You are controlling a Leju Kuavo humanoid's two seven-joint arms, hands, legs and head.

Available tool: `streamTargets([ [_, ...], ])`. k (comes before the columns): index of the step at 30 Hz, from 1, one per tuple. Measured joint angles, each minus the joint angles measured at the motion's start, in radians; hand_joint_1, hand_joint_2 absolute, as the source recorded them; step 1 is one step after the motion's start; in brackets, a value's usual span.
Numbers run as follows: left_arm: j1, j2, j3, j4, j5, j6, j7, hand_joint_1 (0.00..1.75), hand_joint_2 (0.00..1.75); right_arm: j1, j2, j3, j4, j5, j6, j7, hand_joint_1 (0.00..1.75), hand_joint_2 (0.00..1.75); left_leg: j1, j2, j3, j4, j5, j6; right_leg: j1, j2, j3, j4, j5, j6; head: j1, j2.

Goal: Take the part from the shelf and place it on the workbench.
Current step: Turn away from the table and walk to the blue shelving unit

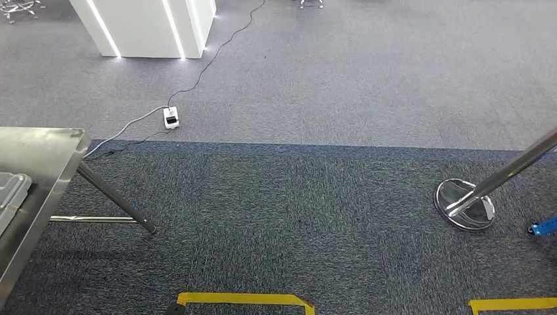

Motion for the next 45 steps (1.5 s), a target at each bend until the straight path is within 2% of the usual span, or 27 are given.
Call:
streamTargets([
  [2, 0.002, 0.000, 0.000, 0.000, 0.000, 0.000, 0.001, 0.00, 0.00, -0.002, 0.000, 0.000, 0.000, 0.000, 0.000, 0.000, 0.00, 0.00, 0.002, -0.048, -0.044, 0.101, -0.057, -0.005, -0.003, 0.018, 0.004, -0.006, 0.003, -0.010, 0.000, 0.000],
  [4, 0.006, 0.000, 0.001, 0.000, 0.001, -0.001, 0.003, 0.00, 0.00, -0.004, 0.000, 0.000, 0.000, 0.001, 0.000, 0.000, 0.00, 0.00, 0.004, -0.065, -0.111, 0.231, -0.106, -0.007, -0.003, 0.042, 0.003, -0.005, 0.003, -0.014, 0.000, 0.000],
  [5, 0.008, 0.001, 0.001, 0.000, 0.002, -0.001, 0.003, 0.00, 0.00, -0.003, 0.000, 0.000, 0.000, 0.002, 0.000, 0.000, 0.00, 0.00, 0.004, -0.067, -0.130, 0.262, -0.105, -0.008, -0.002, 0.056, 0.004, -0.003, 0.002, -0.014, 0.000, 0.000],
  [6, 0.009, 0.001, 0.002, 0.000, 0.002, -0.001, 0.003, 0.00, 0.00, -0.003, 0.000, 0.000, 0.000, 0.002, 0.000, 0.001, 0.00, 0.00, 0.005, -0.068, -0.132, 0.253, -0.083, -0.008, -0.003, 0.070, 0.004, -0.001, 0.002, -0.014, 0.000, 0.000],
  [7, 0.009, 0.001, 0.002, 0.000, 0.003, -0.001, 0.003, 0.00, 0.00, -0.002, 0.000, 0.000, 0.001, 0.003, 0.000, 0.001, 0.00, 0.00, 0.006, -0.073, -0.114, 0.204, -0.044, -0.007, -0.004, 0.085, 0.005, 0.003, 0.000, -0.012, 0.000, 0.000],
  [9, 0.009, 0.002, 0.004, 0.000, 0.004, -0.001, 0.002, 0.00, 0.00, -0.003, 0.000, 0.000, 0.001, 0.003, 0.000, 0.002, 0.00, 0.00, 0.010, -0.112, -0.063, 0.072, 0.025, -0.004, -0.004, 0.110, 0.001, 0.015, -0.005, -0.004, 0.000, 0.000],
  [11, 0.008, 0.003, 0.007, 0.000, 0.005, -0.002, 0.001, 0.00, 0.00, -0.004, 0.000, 0.000, 0.001, 0.004, 0.000, 0.002, 0.00, 0.00, 0.012, -0.146, -0.039, 0.005, 0.043, 0.000, -0.005, 0.133, -0.009, 0.024, -0.008, 0.008, 0.000, 0.000],
  [13, 0.007, 0.003, 0.009, 0.000, 0.008, -0.002, 0.000, 0.00, 0.00, -0.001, 0.000, 0.000, 0.001, 0.006, 0.000, 0.003, 0.00, 0.00, 0.009, -0.138, -0.036, -0.001, 0.042, 0.010, -0.008, 0.153, -0.016, 0.022, -0.004, 0.021, 0.000, 0.000],
  [14, 0.006, 0.003, 0.010, 0.000, 0.010, -0.003, -0.001, 0.00, 0.00, 0.001, 0.000, 0.000, 0.001, 0.006, 0.000, 0.003, 0.00, 0.00, 0.009, -0.127, -0.033, -0.007, 0.045, 0.017, -0.010, 0.152, -0.017, 0.025, -0.005, 0.027, 0.000, 0.000],
  [16, 0.005, 0.002, 0.010, 0.000, 0.010, -0.003, -0.002, 0.00, 0.00, 0.002, 0.000, 0.000, 0.001, 0.008, 0.000, 0.003, 0.00, 0.00, 0.012, -0.103, -0.029, -0.019, 0.053, 0.030, -0.009, 0.113, -0.038, 0.069, -0.035, 0.035, 0.001, 0.000],
  [18, 0.006, 0.002, 0.011, 0.000, 0.011, -0.004, -0.002, 0.00, 0.00, 0.000, 0.000, 0.000, 0.001, 0.011, 0.000, 0.003, 0.00, 0.00, 0.010, -0.077, -0.028, -0.023, 0.055, 0.036, -0.008, 0.056, -0.093, 0.185, -0.098, 0.042, 0.001, 0.000],
  [19, 0.007, 0.002, 0.011, 0.000, 0.011, -0.004, -0.002, 0.00, 0.00, -0.001, 0.000, 0.000, 0.002, 0.011, 0.000, 0.003, 0.00, 0.00, 0.009, -0.063, -0.028, -0.022, 0.054, 0.037, -0.009, 0.042, -0.125, 0.249, -0.125, 0.044, 0.001, 0.000],
  [21, 0.009, 0.002, 0.012, 0.000, 0.010, -0.005, -0.003, 0.00, 0.00, -0.001, 0.000, 0.000, 0.002, 0.012, 0.000, 0.003, 0.00, 0.00, 0.008, -0.036, -0.027, -0.022, 0.050, 0.036, -0.012, 0.031, -0.152, 0.302, -0.133, 0.047, 0.001, 0.000],
  [22, 0.008, 0.002, 0.012, 0.000, 0.010, -0.006, -0.003, 0.00, 0.00, 0.000, 0.000, 0.000, 0.002, 0.012, 0.000, 0.003, 0.00, 0.00, 0.008, -0.024, -0.025, -0.022, 0.047, 0.036, -0.013, 0.028, -0.137, 0.277, -0.111, 0.047, 0.001, 0.000],
  [25, 0.006, 0.002, 0.012, 0.000, 0.010, -0.007, -0.004, 0.00, 0.00, 0.002, 0.000, 0.000, 0.002, 0.012, 0.000, 0.003, 0.00, 0.00, 0.005, 0.003, -0.013, -0.021, 0.037, 0.026, -0.007, -0.016, -0.028, 0.075, -0.026, 0.036, 0.001, 0.000],
  [27, 0.005, 0.002, 0.012, 0.000, 0.010, -0.008, -0.004, 0.00, 0.00, 0.000, 0.000, 0.000, 0.002, 0.013, 0.000, 0.003, 0.00, 0.00, 0.003, 0.019, -0.006, -0.022, 0.032, 0.016, 0.004, -0.038, 0.002, 0.014, -0.017, 0.024, 0.001, 0.000],
  [29, 0.003, 0.002, 0.012, 0.000, 0.010, -0.008, -0.004, 0.00, 0.00, -0.001, 0.000, 0.000, 0.003, 0.013, 0.000, 0.003, 0.00, 0.00, 0.002, 0.032, 0.000, -0.024, 0.028, 0.006, 0.007, -0.022, 0.002, 0.010, -0.017, 0.013, 0.001, 0.000],
  [30, 0.003, 0.002, 0.012, 0.000, 0.010, -0.009, -0.004, 0.00, 0.00, 0.000, 0.000, 0.000, 0.003, 0.013, 0.001, 0.003, 0.00, 0.00, 0.003, 0.025, 0.001, -0.019, 0.021, 0.001, 0.004, -0.012, 0.005, 0.006, -0.015, 0.007, 0.001, 0.000],
  [32, 0.003, 0.001, 0.013, 0.000, 0.010, -0.009, -0.003, 0.00, 0.00, 0.001, 0.000, 0.000, 0.003, 0.014, 0.001, 0.003, 0.00, 0.00, 0.006, -0.017, -0.021, 0.040, -0.019, -0.007, -0.003, 0.007, 0.013, -0.003, -0.011, -0.005, 0.000, 0.000],
  [34, 0.005, 0.001, 0.013, 0.000, 0.010, -0.009, -0.001, 0.00, 0.00, -0.001, 0.000, 0.000, 0.003, 0.014, 0.001, 0.004, 0.00, 0.00, 0.007, -0.057, -0.086, 0.174, -0.084, -0.009, -0.003, 0.027, 0.013, -0.003, -0.012, -0.012, -0.001, 0.000],
  [36, 0.010, 0.001, 0.013, 0.000, 0.010, -0.009, 0.001, 0.00, 0.00, -0.001, 0.000, 0.000, 0.003, 0.015, 0.001, 0.004, 0.00, 0.00, 0.007, -0.067, -0.141, 0.271, -0.104, -0.009, -0.001, 0.054, 0.014, 0.000, -0.014, -0.015, -0.001, 0.000],
  [37, 0.011, 0.001, 0.013, 0.000, 0.010, -0.009, 0.001, 0.00, 0.00, -0.001, 0.000, 0.000, 0.004, 0.015, 0.001, 0.004, 0.00, 0.00, 0.007, -0.069, -0.145, 0.265, -0.081, -0.007, -0.001, 0.070, 0.015, 0.002, -0.015, -0.015, -0.001, 0.000],
  [38, 0.012, 0.001, 0.013, 0.000, 0.010, -0.009, 0.001, 0.00, 0.00, 0.000, 0.000, 0.000, 0.004, 0.015, 0.001, 0.004, 0.00, 0.00, 0.007, -0.074, -0.132, 0.221, -0.042, -0.004, -0.001, 0.085, 0.017, 0.005, -0.017, -0.014, -0.001, 0.000],
  [40, 0.012, 0.002, 0.013, 0.000, 0.010, -0.009, 0.001, 0.00, 0.00, -0.001, 0.001, 0.000, 0.004, 0.016, 0.002, 0.004, 0.00, 0.00, 0.008, -0.111, -0.081, 0.083, 0.034, 0.004, -0.001, 0.112, 0.017, 0.013, -0.022, -0.009, -0.001, 0.000],
  [42, 0.010, 0.002, 0.012, 0.000, 0.010, -0.009, 0.000, 0.00, 0.00, -0.001, 0.002, 0.000, 0.005, 0.017, 0.002, 0.004, 0.00, 0.00, 0.007, -0.142, -0.051, 0.006, 0.057, 0.009, -0.002, 0.133, 0.011, 0.017, -0.025, 0.001, -0.001, 0.000],
  [44, 0.007, 0.002, 0.012, 0.000, 0.010, -0.009, -0.001, 0.00, 0.00, 0.002, 0.003, 0.000, 0.006, 0.017, 0.002, 0.004, 0.00, 0.00, 0.007, -0.133, -0.045, -0.004, 0.056, 0.013, -0.004, 0.151, 0.006, 0.015, -0.023, 0.013, -0.001, 0.000],
  [45, 0.005, 0.001, 0.013, 0.000, 0.010, -0.009, -0.001, 0.00, 0.00, 0.003, 0.003, 0.000, 0.006, 0.017, 0.002, 0.004, 0.00, 0.00, 0.009, -0.123, -0.042, -0.010, 0.058, 0.018, -0.005, 0.144, 0.005, 0.017, -0.025, 0.019, 0.000, 0.000],
])
